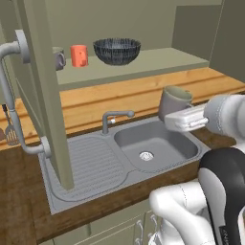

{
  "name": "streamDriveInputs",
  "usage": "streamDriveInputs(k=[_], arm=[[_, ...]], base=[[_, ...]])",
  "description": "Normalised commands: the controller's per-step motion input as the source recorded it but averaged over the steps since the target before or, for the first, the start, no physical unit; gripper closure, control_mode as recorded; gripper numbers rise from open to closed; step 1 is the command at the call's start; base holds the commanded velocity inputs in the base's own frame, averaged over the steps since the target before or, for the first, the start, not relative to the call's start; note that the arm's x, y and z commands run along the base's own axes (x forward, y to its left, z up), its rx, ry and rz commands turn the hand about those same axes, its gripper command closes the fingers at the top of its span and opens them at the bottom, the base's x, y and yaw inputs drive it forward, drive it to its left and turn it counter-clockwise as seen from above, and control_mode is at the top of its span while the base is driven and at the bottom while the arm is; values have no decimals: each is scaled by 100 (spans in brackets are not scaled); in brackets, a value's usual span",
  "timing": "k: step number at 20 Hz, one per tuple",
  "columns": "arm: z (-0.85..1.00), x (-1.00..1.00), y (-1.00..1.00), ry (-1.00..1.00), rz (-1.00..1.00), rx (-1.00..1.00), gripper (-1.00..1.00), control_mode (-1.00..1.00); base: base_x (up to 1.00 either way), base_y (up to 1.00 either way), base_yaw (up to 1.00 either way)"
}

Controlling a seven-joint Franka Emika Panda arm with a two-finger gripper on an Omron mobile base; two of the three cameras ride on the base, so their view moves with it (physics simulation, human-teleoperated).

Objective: Gather all objects into one cabinet and sort the glasses and bowls to opposite sides.

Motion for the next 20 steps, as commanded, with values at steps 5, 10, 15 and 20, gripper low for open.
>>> streamDriveInputs(k=[5,10,15,20], arm=[[46,-2,9,-8,6,0,100,-100],[42,0,13,0,7,-2,100,-100],[19,14,12,1,4,0,100,-100],[7,37,19,0,1,-1,100,-100]], base=[[0,0,0],[0,0,0],[0,0,0],[0,0,0]])
